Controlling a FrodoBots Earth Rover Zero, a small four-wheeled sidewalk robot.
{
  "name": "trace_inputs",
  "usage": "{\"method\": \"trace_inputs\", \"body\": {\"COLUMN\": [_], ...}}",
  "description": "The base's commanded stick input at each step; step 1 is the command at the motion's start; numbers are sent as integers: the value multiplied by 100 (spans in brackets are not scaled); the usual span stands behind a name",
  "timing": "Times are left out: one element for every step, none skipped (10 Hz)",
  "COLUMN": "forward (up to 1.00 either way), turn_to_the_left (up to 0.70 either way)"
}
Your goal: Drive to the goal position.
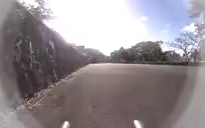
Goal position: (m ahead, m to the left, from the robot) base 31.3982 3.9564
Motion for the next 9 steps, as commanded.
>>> {"method": "trace_inputs", "body": {"forward": [70, 70, 70, 70, 70, 70, 70, 70, 70], "turn_to_the_left": [-3, -1, 0, 0, 0, 0, 0, 0, 0]}}
